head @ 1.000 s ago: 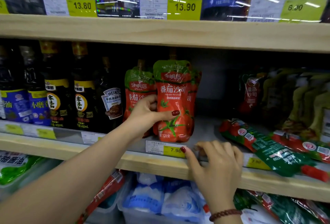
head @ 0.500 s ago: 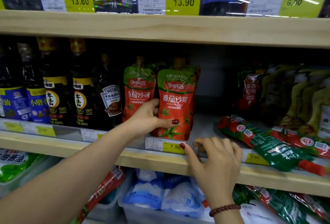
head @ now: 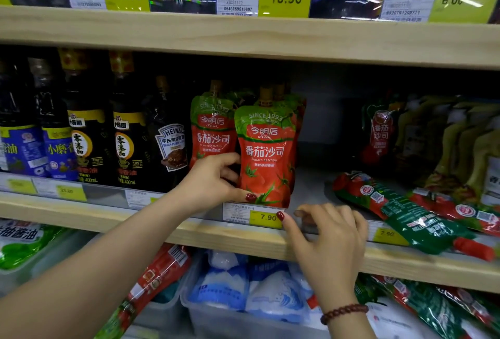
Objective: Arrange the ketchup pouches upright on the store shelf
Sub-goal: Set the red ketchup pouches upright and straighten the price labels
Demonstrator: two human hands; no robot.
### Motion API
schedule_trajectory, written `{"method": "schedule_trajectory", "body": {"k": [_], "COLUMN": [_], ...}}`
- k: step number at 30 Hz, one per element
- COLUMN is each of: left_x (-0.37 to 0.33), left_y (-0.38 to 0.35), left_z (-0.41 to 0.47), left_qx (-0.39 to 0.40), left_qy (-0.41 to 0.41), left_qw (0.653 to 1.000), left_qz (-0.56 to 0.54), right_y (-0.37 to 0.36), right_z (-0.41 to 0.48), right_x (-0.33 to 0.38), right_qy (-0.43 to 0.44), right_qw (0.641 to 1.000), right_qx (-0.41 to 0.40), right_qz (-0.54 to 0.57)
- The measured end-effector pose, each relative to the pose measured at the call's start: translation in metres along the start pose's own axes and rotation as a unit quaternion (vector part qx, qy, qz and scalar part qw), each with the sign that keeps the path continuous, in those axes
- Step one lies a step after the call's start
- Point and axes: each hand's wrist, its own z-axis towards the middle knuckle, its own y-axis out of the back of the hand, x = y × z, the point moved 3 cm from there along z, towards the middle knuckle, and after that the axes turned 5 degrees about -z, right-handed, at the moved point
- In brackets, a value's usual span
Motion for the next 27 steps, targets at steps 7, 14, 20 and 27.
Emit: {"method": "schedule_trajectory", "body": {"k": [7,14,20,27], "left_x": [0.003,0.001,-0.004,-0.003], "left_y": [-0.005,-0.010,-0.007,0.034], "left_z": [0.009,0.008,0.002,-0.030], "left_qx": [-0.007,-0.008,-0.010,-0.078], "left_qy": [0.014,0.010,0.014,-0.030], "left_qw": [1.000,1.000,0.999,0.996], "left_qz": [0.009,0.015,0.031,0.044], "right_y": [-0.001,-0.002,0.000,0.004], "right_z": [-0.001,-0.001,-0.001,0.000], "right_x": [-0.001,-0.001,0.000,0.008], "right_qy": [-0.004,-0.010,-0.010,-0.024], "right_qw": [1.000,1.000,1.000,0.999], "right_qx": [-0.001,0.008,0.011,0.023], "right_qz": [0.003,-0.001,0.003,0.023]}}
